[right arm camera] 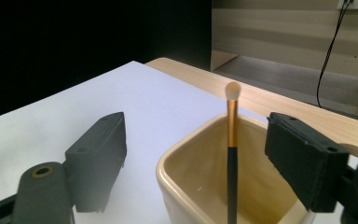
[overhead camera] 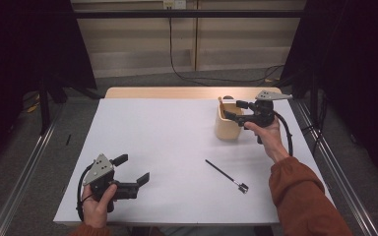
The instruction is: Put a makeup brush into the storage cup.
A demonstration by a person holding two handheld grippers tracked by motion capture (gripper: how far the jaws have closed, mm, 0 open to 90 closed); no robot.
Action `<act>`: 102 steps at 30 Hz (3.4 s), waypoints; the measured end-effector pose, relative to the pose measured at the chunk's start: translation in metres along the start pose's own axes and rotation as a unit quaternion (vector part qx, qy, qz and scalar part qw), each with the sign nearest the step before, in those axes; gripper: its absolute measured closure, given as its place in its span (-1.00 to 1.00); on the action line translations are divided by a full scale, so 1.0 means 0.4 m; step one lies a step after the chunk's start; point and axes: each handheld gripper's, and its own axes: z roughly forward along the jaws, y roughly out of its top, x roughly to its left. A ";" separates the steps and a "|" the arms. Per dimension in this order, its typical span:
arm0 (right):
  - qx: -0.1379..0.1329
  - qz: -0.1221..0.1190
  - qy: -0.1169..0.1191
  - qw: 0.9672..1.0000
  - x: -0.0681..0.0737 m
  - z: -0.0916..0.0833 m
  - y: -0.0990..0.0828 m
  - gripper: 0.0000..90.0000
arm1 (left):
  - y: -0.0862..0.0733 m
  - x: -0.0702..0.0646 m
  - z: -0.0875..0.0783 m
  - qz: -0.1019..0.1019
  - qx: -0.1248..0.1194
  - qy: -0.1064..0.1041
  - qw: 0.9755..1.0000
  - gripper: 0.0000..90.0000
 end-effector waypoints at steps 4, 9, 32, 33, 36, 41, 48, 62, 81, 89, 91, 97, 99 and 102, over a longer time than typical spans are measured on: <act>-0.005 0.000 -0.001 1.000 0.007 -0.017 -0.003 -0.69 | 0.000 -0.001 -0.001 -0.002 0.001 0.000 1.000 -0.97; -0.006 0.007 -0.010 1.000 0.008 -0.039 -0.013 -0.85 | 0.001 0.001 -0.003 -0.005 -0.002 0.000 1.000 -0.97; -0.013 0.010 -0.019 1.000 0.066 -0.129 -0.048 -0.97 | -0.002 0.005 -0.019 -0.011 -0.004 0.005 1.000 -0.97; -0.013 0.010 -0.019 1.000 0.069 -0.131 -0.050 -0.97 | -0.002 0.006 -0.018 -0.012 -0.006 0.007 1.000 -0.97; -0.011 0.008 -0.021 1.000 0.082 -0.140 -0.064 -0.96 | -0.002 0.008 -0.019 -0.012 -0.006 0.006 1.000 -0.97; -0.011 0.002 -0.031 0.999 0.099 -0.166 -0.081 -0.97 | -0.003 0.011 -0.024 -0.015 -0.007 0.010 1.000 -0.97; -0.007 0.008 -0.036 0.999 0.112 -0.213 -0.106 -0.96 | -0.006 0.013 -0.039 -0.020 -0.013 0.020 1.000 -0.97; -0.020 0.023 -0.041 0.999 0.164 -0.294 -0.150 -0.95 | -0.007 0.008 -0.049 -0.020 -0.017 0.025 0.999 -0.97; 0.014 0.040 -0.032 0.999 0.202 -0.360 -0.225 -0.95 | -0.009 0.001 -0.048 -0.017 -0.012 0.029 0.999 -0.97; 0.005 0.043 -0.033 0.999 0.198 -0.361 -0.218 -0.95 | -0.012 0.006 -0.047 -0.016 -0.012 0.023 1.000 -0.97; 0.005 0.039 -0.030 0.999 0.199 -0.358 -0.216 -0.95 | -0.010 0.007 -0.044 -0.013 -0.012 0.017 1.000 -0.97; 0.004 0.039 -0.027 0.999 0.201 -0.350 -0.212 -0.95 | -0.010 0.006 -0.044 -0.015 -0.014 0.013 1.000 -0.97; 0.000 0.037 -0.024 0.999 0.203 -0.352 -0.207 -0.95 | -0.010 0.006 -0.043 -0.015 -0.013 0.014 1.000 -0.97; -0.003 0.036 -0.017 0.999 0.203 -0.352 -0.203 -0.95 | -0.009 0.004 -0.043 -0.013 -0.011 0.014 1.000 -0.97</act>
